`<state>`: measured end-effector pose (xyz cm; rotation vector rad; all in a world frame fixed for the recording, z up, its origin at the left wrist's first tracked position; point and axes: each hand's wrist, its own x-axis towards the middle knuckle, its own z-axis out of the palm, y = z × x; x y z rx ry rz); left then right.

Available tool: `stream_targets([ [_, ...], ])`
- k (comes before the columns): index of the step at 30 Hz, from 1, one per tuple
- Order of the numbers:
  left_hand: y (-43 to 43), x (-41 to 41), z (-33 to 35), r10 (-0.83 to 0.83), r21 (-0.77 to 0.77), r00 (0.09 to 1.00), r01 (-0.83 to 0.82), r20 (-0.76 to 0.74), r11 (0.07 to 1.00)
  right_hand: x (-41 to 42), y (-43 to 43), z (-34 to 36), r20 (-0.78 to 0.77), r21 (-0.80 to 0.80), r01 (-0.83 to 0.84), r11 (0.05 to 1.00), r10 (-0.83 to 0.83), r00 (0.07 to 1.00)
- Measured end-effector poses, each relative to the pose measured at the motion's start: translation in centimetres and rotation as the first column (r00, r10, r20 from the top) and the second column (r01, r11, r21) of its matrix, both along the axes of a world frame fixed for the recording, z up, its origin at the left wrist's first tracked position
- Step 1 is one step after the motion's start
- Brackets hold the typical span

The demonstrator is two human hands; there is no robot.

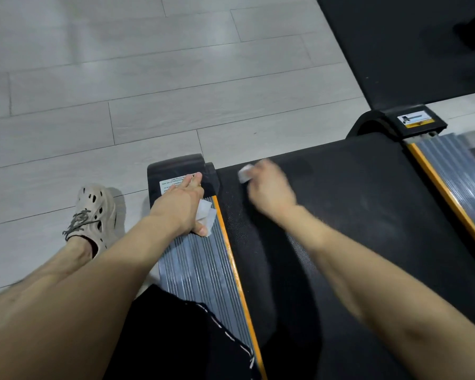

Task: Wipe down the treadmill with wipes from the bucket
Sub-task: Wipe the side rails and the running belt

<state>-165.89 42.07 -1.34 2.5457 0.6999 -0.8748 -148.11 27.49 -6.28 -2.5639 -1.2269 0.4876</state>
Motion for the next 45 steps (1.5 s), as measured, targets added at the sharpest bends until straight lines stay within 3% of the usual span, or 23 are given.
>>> stream_targets([
  [2,0.1,-0.2,-0.3,0.004,0.011,1.000,-0.004,0.008,1.000,-2.5,0.2,-0.4,-0.066,0.057,-0.399,0.915,0.402,0.913],
  [3,0.1,-0.2,-0.5,-0.005,0.013,1.000,0.005,0.014,1.000,-1.0,-0.3,-0.5,-0.057,0.060,-0.406,0.912,0.409,0.911],
  [5,0.3,-0.3,-0.7,-0.019,0.021,0.999,0.018,0.031,1.000,4.9,-2.3,-0.4,0.015,-0.009,-0.036,0.999,0.036,0.999],
  [7,0.3,-0.4,-0.9,-0.016,0.021,0.999,0.015,0.036,1.000,10.3,-5.2,0.1,0.153,-0.050,0.403,0.914,-0.392,0.907],
  [9,0.4,-0.3,-0.9,-0.016,0.017,0.999,0.015,0.035,1.000,11.0,-5.7,0.1,0.171,-0.006,0.547,0.837,-0.538,0.825],
  [11,0.4,-0.2,-1.0,-0.010,0.013,0.999,0.010,0.034,1.000,6.6,-2.9,-0.2,0.129,0.035,0.394,0.918,-0.395,0.910],
  [13,0.3,-0.2,-1.0,-0.003,0.021,0.999,0.002,0.032,1.000,0.1,0.3,-0.5,-0.008,0.027,0.041,0.999,-0.040,0.999],
  [15,0.3,-0.2,-0.8,-0.008,0.027,1.000,0.008,0.023,1.000,-3.2,1.8,-0.7,-0.089,0.033,-0.271,0.962,0.273,0.958],
  [16,0.2,-0.2,-0.8,-0.008,0.025,1.000,0.008,0.022,1.000,-2.0,1.6,-0.6,-0.109,0.035,-0.297,0.954,0.299,0.948],
  [19,0.2,0.0,-0.9,-0.006,0.010,1.000,0.006,0.026,1.000,7.4,-1.9,-0.4,0.057,-0.074,0.085,0.994,-0.081,0.995],
  [21,0.1,-0.1,-1.0,-0.003,0.011,1.000,0.003,0.023,1.000,12.7,-5.1,-0.1,0.163,-0.121,0.430,0.895,-0.410,0.898],
  [22,0.2,-0.1,-1.1,-0.004,0.014,1.000,0.003,0.021,1.000,13.3,-5.4,-0.3,0.201,-0.116,0.487,0.866,-0.460,0.865],
  [24,0.3,0.0,-1.2,-0.010,-0.003,1.000,0.010,0.027,1.000,9.9,-2.7,-0.8,0.215,-0.092,0.385,0.918,-0.359,0.908],
  [26,0.3,-0.1,-1.2,0.001,-0.015,1.000,0.000,0.030,1.000,3.5,1.1,-1.5,0.038,-0.019,0.151,0.988,-0.150,0.988],
  [30,0.4,-0.2,-1.3,0.021,-0.020,0.999,-0.021,0.031,1.000,-1.0,3.4,-0.9,-0.125,0.053,-0.180,0.982,0.186,0.975],
  [32,0.7,-0.3,-1.5,0.023,-0.031,0.999,-0.022,0.029,0.999,4.1,0.2,-0.7,-0.074,-0.005,-0.090,0.996,0.090,0.993],
  [34,1.1,-0.4,-1.3,0.015,-0.049,0.999,-0.013,0.038,0.999,11.5,-5.3,0.0,0.091,-0.077,0.232,0.970,-0.225,0.970],
  [36,1.4,0.1,-0.7,0.049,-0.076,0.999,-0.047,0.017,0.996,17.3,-11.0,1.1,0.183,-0.105,0.585,0.804,-0.563,0.806],
  [38,1.5,1.2,0.2,0.060,-0.051,0.998,-0.060,-0.008,0.997,17.8,-12.2,1.7,0.215,-0.067,0.722,0.689,-0.697,0.685],
  [40,0.8,2.7,0.7,0.026,0.102,0.994,-0.037,0.107,0.994,13.0,-9.4,1.3,0.161,0.016,0.618,0.786,-0.612,0.774],
  [42,-0.8,4.1,0.4,-0.012,0.215,0.959,-0.051,0.284,0.975,5.4,-6.3,0.8,0.040,0.050,0.241,0.969,-0.243,0.969],
  [44,-3.3,6.0,-0.7,-0.044,0.190,0.911,-0.038,0.410,0.981,0.3,-6.5,0.7,-0.080,0.085,-0.160,0.984,0.166,0.983],
  [45,-4.4,7.1,-1.3,-0.050,0.158,0.906,-0.018,0.419,0.987,0.8,-7.8,0.7,-0.073,0.112,-0.218,0.969,0.227,0.971],
])
